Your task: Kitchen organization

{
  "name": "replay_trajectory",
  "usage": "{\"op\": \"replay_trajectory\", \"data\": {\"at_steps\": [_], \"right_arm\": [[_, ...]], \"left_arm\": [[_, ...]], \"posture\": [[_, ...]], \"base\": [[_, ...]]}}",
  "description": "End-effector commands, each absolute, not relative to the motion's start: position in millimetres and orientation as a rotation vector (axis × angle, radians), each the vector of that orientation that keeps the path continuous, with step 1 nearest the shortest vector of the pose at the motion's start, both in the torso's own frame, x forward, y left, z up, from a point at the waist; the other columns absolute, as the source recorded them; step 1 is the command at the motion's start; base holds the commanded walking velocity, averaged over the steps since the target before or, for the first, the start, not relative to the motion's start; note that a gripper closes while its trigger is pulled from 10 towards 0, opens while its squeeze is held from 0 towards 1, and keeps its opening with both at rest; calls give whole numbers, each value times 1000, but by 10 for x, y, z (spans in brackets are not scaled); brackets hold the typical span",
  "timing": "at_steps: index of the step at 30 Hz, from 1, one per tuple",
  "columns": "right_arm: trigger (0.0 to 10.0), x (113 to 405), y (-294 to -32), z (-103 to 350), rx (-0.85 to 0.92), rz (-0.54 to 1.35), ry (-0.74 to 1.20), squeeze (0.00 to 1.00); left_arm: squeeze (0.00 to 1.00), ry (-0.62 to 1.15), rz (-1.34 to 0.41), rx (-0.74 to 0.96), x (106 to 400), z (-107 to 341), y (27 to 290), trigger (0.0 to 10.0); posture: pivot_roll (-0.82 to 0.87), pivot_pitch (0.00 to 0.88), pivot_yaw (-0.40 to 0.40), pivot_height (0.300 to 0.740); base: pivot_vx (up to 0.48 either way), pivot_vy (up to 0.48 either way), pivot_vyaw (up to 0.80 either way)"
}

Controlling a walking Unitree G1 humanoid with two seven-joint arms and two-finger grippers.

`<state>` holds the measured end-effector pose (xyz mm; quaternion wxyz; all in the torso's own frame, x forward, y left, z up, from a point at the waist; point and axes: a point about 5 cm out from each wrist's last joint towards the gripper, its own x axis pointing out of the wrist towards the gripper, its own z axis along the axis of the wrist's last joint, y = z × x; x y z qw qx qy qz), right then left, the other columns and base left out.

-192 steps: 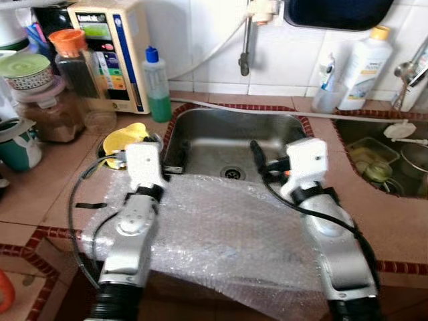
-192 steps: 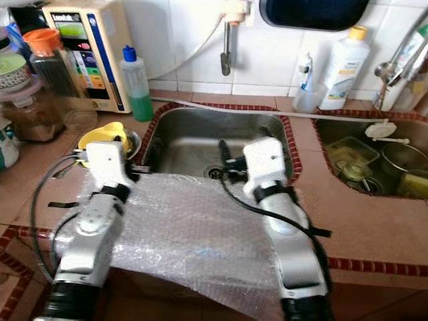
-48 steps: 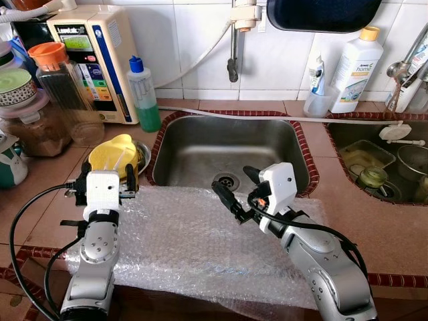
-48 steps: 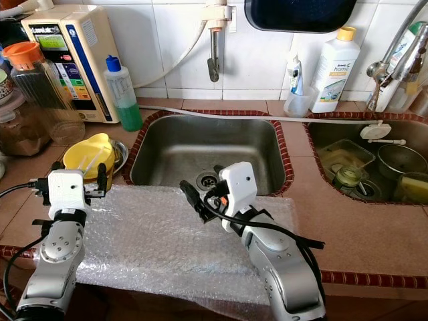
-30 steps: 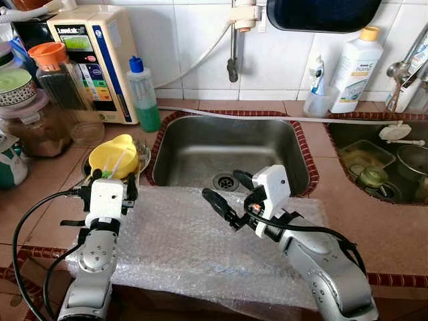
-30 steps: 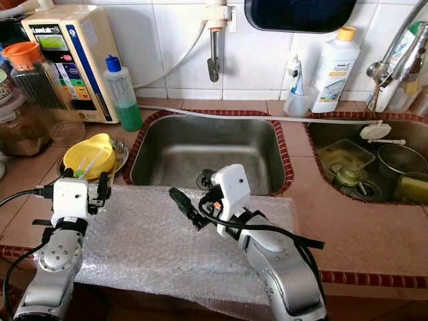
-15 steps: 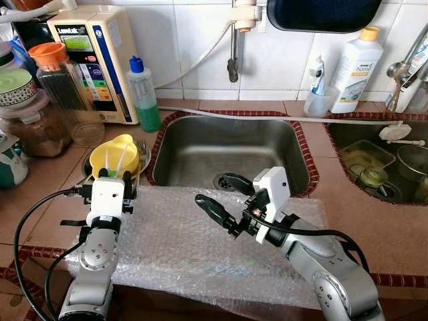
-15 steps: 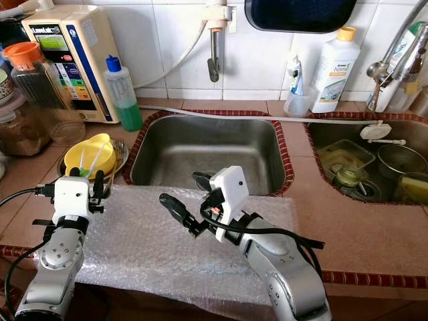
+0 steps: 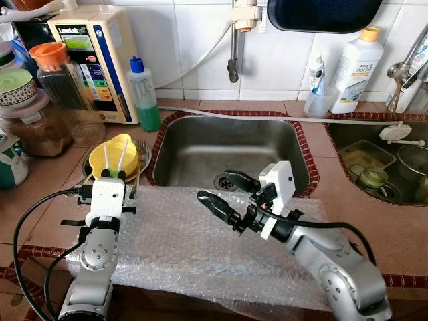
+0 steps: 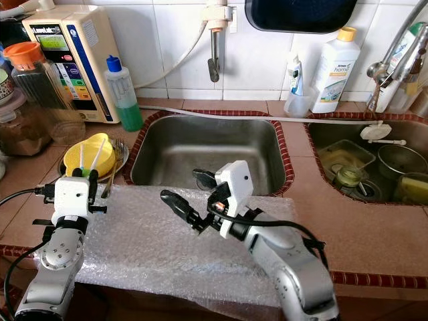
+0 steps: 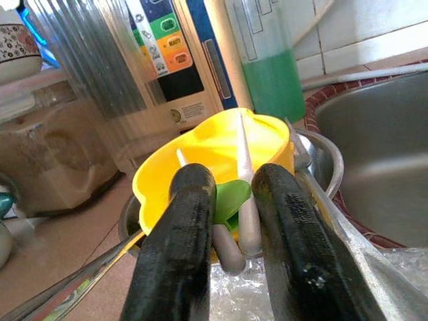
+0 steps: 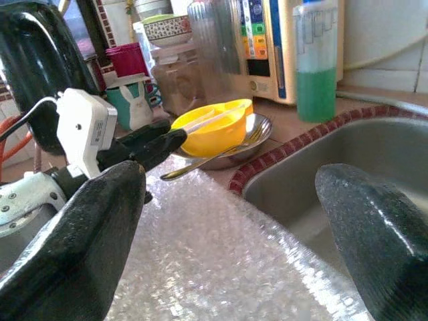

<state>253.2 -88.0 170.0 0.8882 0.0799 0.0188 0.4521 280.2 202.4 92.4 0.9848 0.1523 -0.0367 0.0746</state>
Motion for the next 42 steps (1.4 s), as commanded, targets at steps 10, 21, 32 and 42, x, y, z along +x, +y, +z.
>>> {"op": "replay_trajectory", "data": {"at_steps": [10,21,32,42], "right_arm": [[10000,2729,-1035,1951,216,872,-86,0],[10000,2632,-1163,1749,49,952,46,0],[10000,2647,-1164,1703,2,944,53,0],[10000,2688,-1175,1725,18,911,31,0]], "left_arm": [[0,-99,177,322,2828,985,2055,0],[0,-111,174,327,2853,1013,2040,0],[0,-181,176,411,2853,1153,2026,784],[0,-391,29,521,2911,1586,1751,4235]], "posture": [[29,0,51,740],[23,0,55,740],[26,0,53,740],[30,0,51,740]], "base": [[0,0,0],[0,0,0],[0,0,0],[0,0,0]]}}
